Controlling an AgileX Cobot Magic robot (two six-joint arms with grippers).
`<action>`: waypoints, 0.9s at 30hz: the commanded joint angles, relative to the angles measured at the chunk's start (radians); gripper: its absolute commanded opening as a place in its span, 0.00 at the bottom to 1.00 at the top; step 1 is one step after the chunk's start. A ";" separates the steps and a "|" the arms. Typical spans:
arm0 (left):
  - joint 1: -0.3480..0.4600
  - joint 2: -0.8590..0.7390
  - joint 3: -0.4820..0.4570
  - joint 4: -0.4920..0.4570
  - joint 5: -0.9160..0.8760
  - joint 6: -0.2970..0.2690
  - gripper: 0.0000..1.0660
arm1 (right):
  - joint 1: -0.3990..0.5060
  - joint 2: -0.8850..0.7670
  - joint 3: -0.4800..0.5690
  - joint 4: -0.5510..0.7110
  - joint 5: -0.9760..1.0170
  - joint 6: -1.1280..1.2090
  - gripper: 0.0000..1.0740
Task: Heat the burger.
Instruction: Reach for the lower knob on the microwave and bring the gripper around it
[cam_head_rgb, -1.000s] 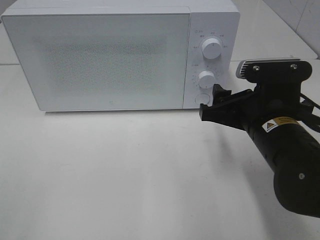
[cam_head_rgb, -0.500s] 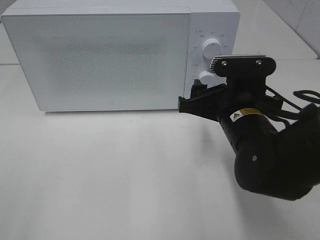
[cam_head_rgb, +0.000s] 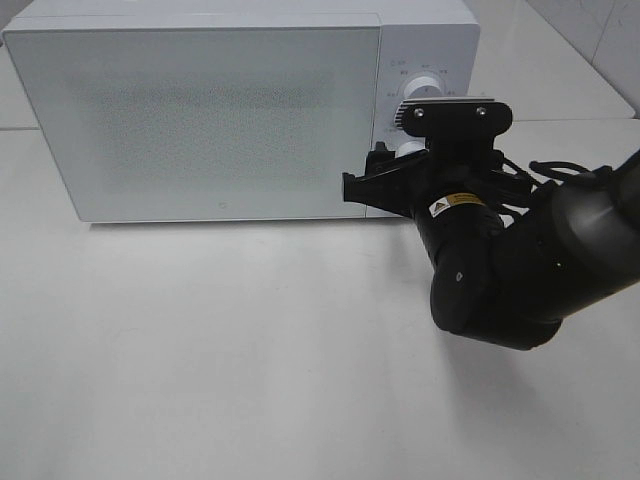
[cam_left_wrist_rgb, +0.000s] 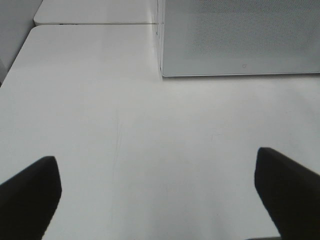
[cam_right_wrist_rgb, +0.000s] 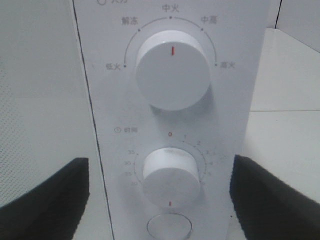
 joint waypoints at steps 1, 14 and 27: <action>0.004 -0.025 0.000 -0.006 -0.004 -0.006 0.92 | -0.016 0.016 -0.023 -0.045 -0.182 0.009 0.71; 0.004 -0.019 0.000 -0.006 -0.004 -0.006 0.92 | -0.097 0.069 -0.041 -0.086 -0.156 0.098 0.71; 0.004 -0.019 0.000 -0.005 -0.004 -0.006 0.92 | -0.092 0.100 -0.074 -0.108 -0.140 0.084 0.71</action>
